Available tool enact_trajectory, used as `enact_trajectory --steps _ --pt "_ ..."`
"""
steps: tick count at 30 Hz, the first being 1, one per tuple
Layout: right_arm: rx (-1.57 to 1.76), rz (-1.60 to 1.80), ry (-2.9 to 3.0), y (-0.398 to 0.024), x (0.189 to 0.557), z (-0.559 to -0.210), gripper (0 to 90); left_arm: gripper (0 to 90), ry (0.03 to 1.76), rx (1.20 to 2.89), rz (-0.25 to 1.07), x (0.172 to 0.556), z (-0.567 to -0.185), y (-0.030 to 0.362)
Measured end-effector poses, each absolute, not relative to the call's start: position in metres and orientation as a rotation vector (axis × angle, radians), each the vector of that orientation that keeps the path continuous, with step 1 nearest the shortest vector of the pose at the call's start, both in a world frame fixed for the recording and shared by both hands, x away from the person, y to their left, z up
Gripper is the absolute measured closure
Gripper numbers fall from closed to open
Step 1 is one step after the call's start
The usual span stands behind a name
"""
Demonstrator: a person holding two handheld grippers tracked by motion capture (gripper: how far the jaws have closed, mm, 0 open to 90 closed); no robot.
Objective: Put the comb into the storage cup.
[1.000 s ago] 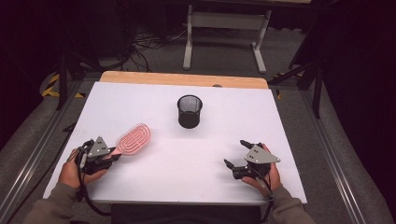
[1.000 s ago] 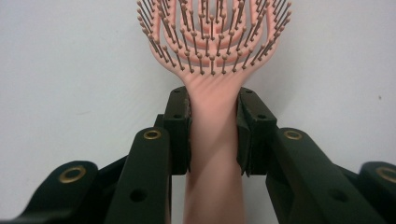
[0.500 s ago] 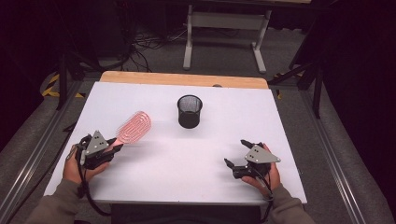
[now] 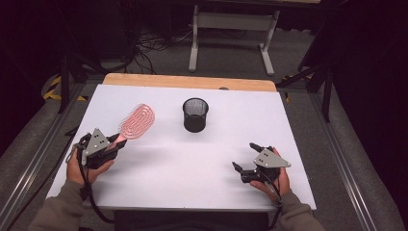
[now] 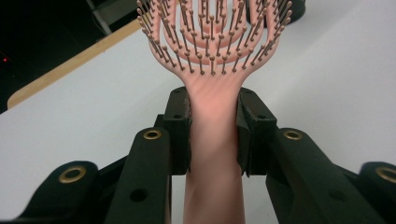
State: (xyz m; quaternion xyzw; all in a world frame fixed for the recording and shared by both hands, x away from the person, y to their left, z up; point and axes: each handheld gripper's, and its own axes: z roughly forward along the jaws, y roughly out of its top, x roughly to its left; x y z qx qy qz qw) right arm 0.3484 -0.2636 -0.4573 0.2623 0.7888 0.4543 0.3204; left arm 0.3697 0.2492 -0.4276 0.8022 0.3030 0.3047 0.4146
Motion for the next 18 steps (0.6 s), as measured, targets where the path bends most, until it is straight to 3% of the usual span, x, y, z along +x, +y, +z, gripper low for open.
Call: enact_trajectory --steps 18 --pt "0.709 1.265 1.997 -0.266 0.352 -0.443 9.0 69.1 0.688 1.952 0.785 0.378 -0.415 0.222"
